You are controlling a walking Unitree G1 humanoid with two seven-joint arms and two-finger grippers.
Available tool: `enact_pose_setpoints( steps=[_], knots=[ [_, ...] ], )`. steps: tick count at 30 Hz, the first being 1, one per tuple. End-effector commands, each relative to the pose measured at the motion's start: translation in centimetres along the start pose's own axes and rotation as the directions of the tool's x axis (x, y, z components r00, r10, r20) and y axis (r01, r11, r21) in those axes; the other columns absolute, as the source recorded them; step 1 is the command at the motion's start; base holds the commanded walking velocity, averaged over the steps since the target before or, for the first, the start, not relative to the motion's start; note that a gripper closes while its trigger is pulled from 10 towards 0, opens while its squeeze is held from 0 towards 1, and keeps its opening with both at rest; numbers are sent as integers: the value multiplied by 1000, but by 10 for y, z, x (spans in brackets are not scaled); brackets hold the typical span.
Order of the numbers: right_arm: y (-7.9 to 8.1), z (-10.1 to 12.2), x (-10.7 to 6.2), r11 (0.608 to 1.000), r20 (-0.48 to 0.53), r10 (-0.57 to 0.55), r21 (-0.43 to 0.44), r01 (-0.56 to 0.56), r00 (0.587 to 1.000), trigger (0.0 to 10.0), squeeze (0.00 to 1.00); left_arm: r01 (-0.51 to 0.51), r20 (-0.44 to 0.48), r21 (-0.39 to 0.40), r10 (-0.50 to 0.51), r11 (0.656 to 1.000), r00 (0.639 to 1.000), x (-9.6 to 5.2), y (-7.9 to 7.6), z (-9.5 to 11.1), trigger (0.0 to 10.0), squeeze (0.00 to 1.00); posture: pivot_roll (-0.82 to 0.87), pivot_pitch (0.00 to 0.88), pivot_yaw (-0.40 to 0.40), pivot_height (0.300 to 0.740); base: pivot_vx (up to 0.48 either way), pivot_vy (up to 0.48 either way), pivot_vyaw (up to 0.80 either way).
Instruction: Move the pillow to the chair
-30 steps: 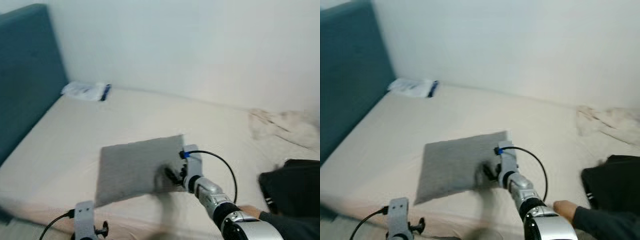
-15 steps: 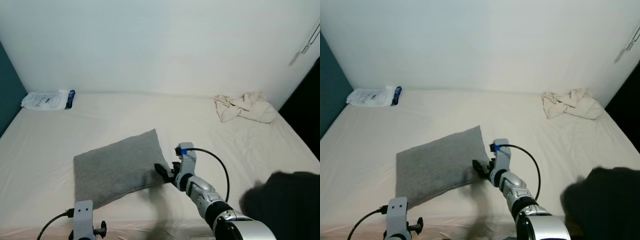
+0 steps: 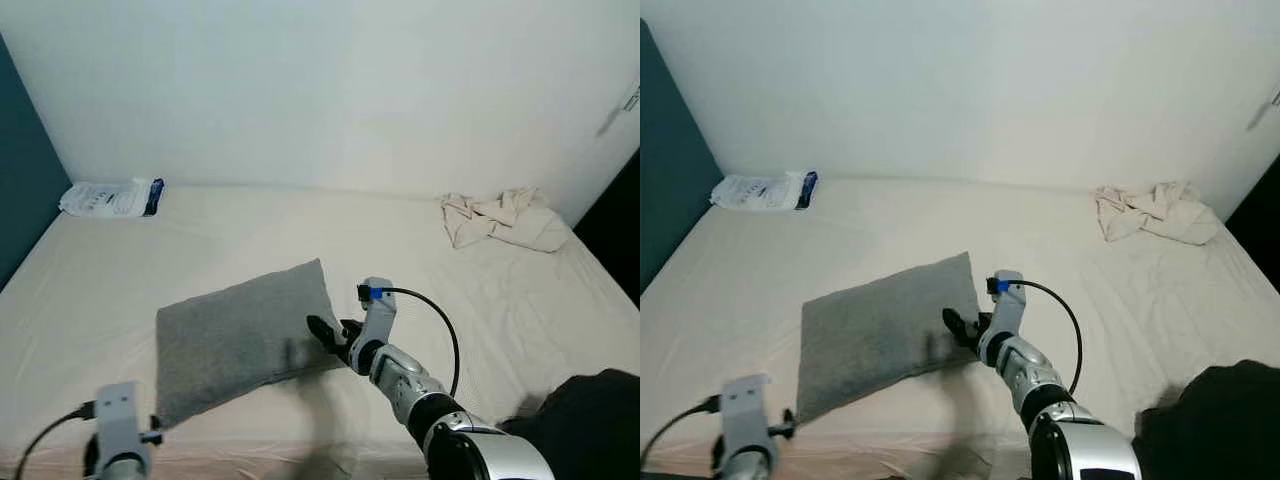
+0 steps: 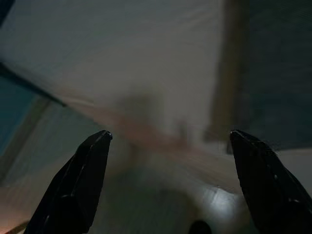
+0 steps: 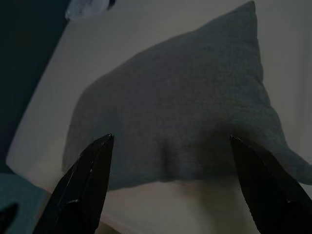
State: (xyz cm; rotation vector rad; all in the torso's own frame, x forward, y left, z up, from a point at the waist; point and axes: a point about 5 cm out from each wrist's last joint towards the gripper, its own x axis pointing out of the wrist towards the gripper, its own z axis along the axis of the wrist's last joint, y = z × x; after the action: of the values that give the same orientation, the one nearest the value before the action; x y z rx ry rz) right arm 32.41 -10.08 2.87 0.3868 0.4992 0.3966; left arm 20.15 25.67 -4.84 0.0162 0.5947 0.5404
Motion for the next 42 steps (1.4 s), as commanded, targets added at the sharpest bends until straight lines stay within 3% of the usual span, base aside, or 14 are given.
enact_pose_setpoints(
  steps=[1, 5, 15, 26, 39, 40, 42],
  knots=[
    [-3, -8, -2, 1000, -39, -14, -1, 14, 999, 10000, 0, 5, -28, 3, -4, 1000, 1000, -2, -2, -5, 10000, 0, 2, 43, -62, 735, 0, 0, 0],
    [0, -14, -2, 1000, -60, 3, -10, -3, 998, 10000, 0, 15, -40, -6, -15, 1000, 999, -4, -6, -8, 10000, 0, -2, 43, -56, 720, 0, 0, 0],
    [26, -24, 4, 986, -83, 162, -23, -164, 983, 10000, 0, 137, -31, -65, -139, 988, 990, -9, -28, -10, 10000, 0, 6, 50, -60, 670, 0, 0, 0],
    [28, -23, 4, 982, -79, 182, -29, -185, 980, 10000, 0, 207, 28, -80, -205, 975, 978, -10, -37, -3, 10000, 0, 7, 58, -61, 615, 0, 0, 0],
    [20, 5, 5, 981, 83, 165, 93, -173, 983, 10000, 0, 282, 116, -37, -276, 959, 954, -12, -44, 7, 10000, 0, 39, 131, -29, 610, 0, 0, 0],
    [17, 13, 5, 978, 130, 148, 129, -164, 980, 10000, 141, 302, 154, -3, -298, 953, 942, -14, -43, 9, 10000, 0, 64, 172, -12, 610, 0, 0, 0],
    [15, 16, 4, 975, 151, 144, 145, -166, 978, 10000, 141, 309, 169, 9, -306, 951, 937, -15, -42, 9, 10000, 0, 70, 180, -8, 610, 0, 0, 0]
  ],
)
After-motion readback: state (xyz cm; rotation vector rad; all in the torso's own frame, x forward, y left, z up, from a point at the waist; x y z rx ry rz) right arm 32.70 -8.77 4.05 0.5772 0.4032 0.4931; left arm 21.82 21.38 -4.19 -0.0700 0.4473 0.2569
